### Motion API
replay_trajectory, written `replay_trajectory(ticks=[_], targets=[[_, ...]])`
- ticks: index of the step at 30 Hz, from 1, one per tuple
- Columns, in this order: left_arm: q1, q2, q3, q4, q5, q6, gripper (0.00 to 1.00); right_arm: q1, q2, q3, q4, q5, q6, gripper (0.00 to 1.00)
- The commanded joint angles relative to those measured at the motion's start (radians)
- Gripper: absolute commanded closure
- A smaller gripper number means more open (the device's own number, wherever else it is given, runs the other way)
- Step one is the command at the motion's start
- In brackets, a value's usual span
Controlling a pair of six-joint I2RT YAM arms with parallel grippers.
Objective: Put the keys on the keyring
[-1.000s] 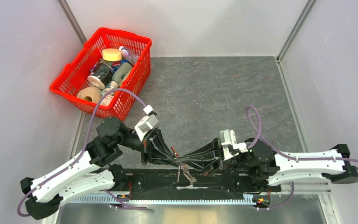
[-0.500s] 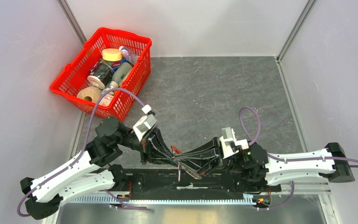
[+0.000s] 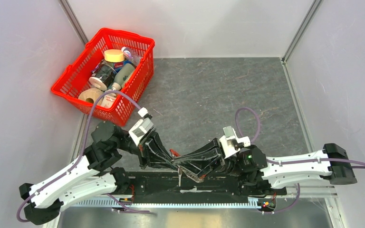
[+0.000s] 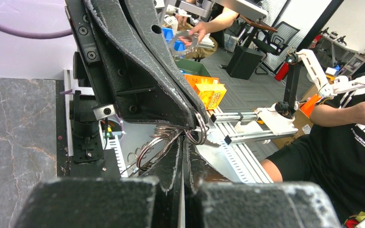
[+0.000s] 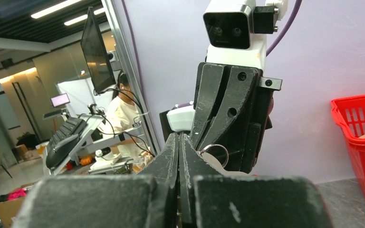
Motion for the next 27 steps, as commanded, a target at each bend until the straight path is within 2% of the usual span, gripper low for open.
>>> replay_trajectory(ticks=[1, 12, 27], targets=[[0.001, -0.001, 0.000, -0.004, -0.015, -0.007, 0.98, -0.002, 0.043, 0.009, 0.160, 0.017, 0.064, 1.00], [0.000, -0.021, 0.001, -0.006, -0.008, -0.006, 0.98, -0.007, 0.161, 0.030, 0.272, -0.029, 0.179, 1.00], [0.000, -0.051, -0.002, -0.040, -0.006, 0.018, 0.98, -0.014, 0.270, 0.088, 0.325, -0.211, 0.280, 1.00]])
